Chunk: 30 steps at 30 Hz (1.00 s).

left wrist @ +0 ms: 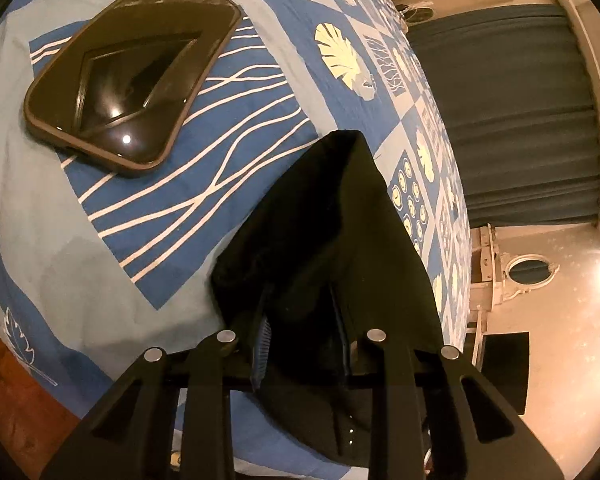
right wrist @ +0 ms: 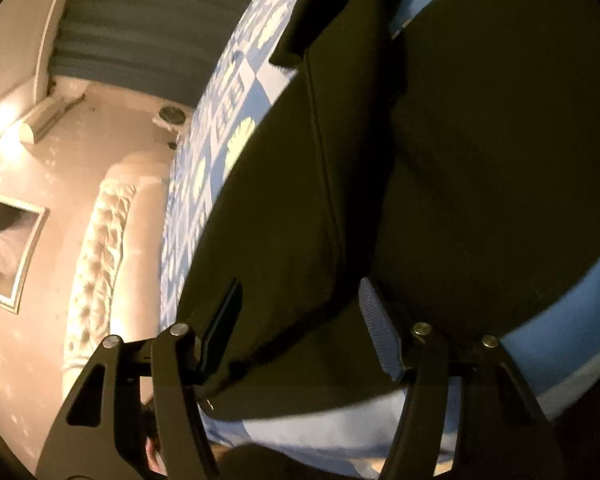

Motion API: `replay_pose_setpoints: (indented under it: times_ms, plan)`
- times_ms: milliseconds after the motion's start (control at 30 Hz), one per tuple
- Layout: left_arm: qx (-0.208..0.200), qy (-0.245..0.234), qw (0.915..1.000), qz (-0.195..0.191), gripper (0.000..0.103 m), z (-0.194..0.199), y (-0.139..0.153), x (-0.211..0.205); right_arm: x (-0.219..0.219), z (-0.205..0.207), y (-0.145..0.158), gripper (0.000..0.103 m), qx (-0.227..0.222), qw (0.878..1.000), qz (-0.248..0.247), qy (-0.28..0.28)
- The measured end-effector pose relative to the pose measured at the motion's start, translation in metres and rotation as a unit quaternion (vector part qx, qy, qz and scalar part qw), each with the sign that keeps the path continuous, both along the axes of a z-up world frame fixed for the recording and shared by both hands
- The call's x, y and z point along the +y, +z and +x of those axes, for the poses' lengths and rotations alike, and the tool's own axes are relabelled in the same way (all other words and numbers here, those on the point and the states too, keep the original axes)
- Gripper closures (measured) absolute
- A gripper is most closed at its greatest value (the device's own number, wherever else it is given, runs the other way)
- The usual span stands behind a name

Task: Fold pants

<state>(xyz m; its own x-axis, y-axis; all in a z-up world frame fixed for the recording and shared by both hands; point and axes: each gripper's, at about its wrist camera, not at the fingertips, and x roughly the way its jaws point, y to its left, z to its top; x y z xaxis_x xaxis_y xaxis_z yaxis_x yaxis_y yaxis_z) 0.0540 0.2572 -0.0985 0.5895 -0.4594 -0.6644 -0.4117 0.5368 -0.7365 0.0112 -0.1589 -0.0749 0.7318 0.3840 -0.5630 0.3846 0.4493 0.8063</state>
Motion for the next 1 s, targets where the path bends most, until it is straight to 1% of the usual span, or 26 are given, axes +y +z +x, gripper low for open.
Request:
replay_pose_setpoints:
  times_ms: [33, 100, 133, 167, 233, 267, 300, 367, 433, 500, 533, 600, 633, 700, 733, 767, 800, 833, 867, 900, 933, 967, 1000]
  plan:
    - [0.001, -0.001, 1.0, 0.002, 0.076, 0.0, 0.001, -0.001, 0.0, 0.004, 0.0, 0.051, 0.004, 1.0, -0.008, -0.002]
    - [0.002, -0.003, 1.0, 0.004, 0.076, 0.001, 0.002, -0.001, 0.001, 0.013, -0.002, 0.073, 0.01, 1.0, -0.025, 0.005]
    - [0.002, -0.003, 1.0, 0.006, 0.076, 0.002, 0.002, -0.001, 0.0, 0.016, -0.005, 0.091, 0.015, 0.999, -0.031, 0.008]
    - [0.003, -0.003, 1.0, 0.006, 0.076, 0.003, 0.002, -0.001, -0.002, 0.016, -0.008, 0.091, 0.015, 1.0, -0.025, 0.008]
    - [0.004, -0.002, 1.0, 0.008, 0.084, 0.004, 0.004, -0.001, -0.003, 0.012, -0.003, 0.092, 0.006, 1.0, -0.016, 0.004]
    - [0.0, -0.002, 1.0, 0.005, 0.086, 0.003, 0.005, 0.0, -0.003, 0.008, 0.005, 0.092, -0.008, 1.0, -0.019, 0.005]
    - [-0.007, 0.002, 1.0, 0.0, 0.09, 0.001, 0.009, 0.002, -0.002, 0.004, 0.011, 0.092, -0.017, 1.0, -0.022, 0.006]
    - [-0.016, 0.007, 0.9998, -0.012, 0.091, -0.004, 0.014, 0.006, 0.0, -0.008, 0.03, 0.093, -0.043, 0.999, -0.027, 0.018]
    - [-0.019, 0.01, 0.9995, -0.023, 0.091, -0.008, 0.019, 0.01, 0.002, -0.02, 0.042, 0.093, -0.054, 0.998, -0.031, 0.025]
    - [-0.019, 0.01, 0.9996, -0.02, 0.091, -0.01, 0.02, 0.012, 0.002, -0.033, 0.045, 0.093, -0.056, 0.997, -0.029, 0.034]
    - [-0.019, 0.009, 0.9997, -0.012, 0.091, -0.013, 0.02, 0.014, 0.001, -0.039, 0.043, 0.093, -0.052, 0.997, -0.03, 0.039]
    - [-0.013, 0.005, 0.9999, 0.006, 0.091, -0.016, 0.016, 0.018, -0.001, -0.048, 0.029, 0.093, -0.03, 0.998, -0.026, 0.044]
    - [-0.006, 0.004, 0.9999, 0.012, 0.091, -0.018, 0.01, 0.021, -0.002, -0.049, 0.018, 0.093, -0.015, 0.998, -0.036, 0.051]
    - [0.0, -0.005, 0.9999, 0.014, 0.091, -0.018, -0.002, 0.025, 0.0, -0.05, 0.003, 0.092, 0.012, 0.997, -0.045, 0.057]
    - [-0.008, -0.008, 0.9999, 0.009, 0.091, -0.02, -0.005, 0.026, 0.0, -0.051, -0.002, 0.089, 0.021, 0.997, -0.039, 0.062]
    - [-0.016, -0.008, 0.9998, 0.01, 0.091, -0.022, -0.004, 0.027, -0.001, -0.056, -0.002, 0.088, 0.019, 0.997, -0.034, 0.06]
    - [-0.017, -0.01, 0.9997, 0.016, 0.091, -0.023, -0.001, 0.027, -0.004, -0.059, 0.003, 0.085, 0.022, 0.997, -0.044, 0.056]
    - [-0.021, -0.013, 0.9991, 0.033, 0.09, -0.025, 0.005, 0.026, -0.006, -0.061, 0.011, 0.082, 0.023, 0.996, -0.06, 0.055]
    - [-0.026, -0.018, 0.998, 0.054, 0.09, -0.028, 0.014, 0.024, -0.011, -0.064, 0.023, 0.072, 0.017, 0.995, -0.084, 0.05]
    - [-0.032, -0.022, 0.9963, 0.077, 0.089, -0.03, 0.022, 0.021, -0.016, -0.066, 0.038, 0.066, 0.009, 0.992, -0.116, 0.045]
    - [-0.04, -0.027, 0.9924, 0.113, 0.084, -0.033, 0.036, 0.016, -0.021, -0.063, 0.055, 0.056, 0.004, 0.986, -0.159, 0.044]
    - [-0.05, -0.032, 0.9873, 0.148, 0.076, -0.037, 0.049, 0.011, -0.023, -0.059, 0.065, 0.052, 0.001, 0.982, -0.183, 0.044]
    - [-0.057, -0.034, 0.9842, 0.164, 0.054, -0.038, 0.056, 0.007, -0.027, -0.051, 0.077, 0.05, -0.002, 0.975, -0.218, 0.047]
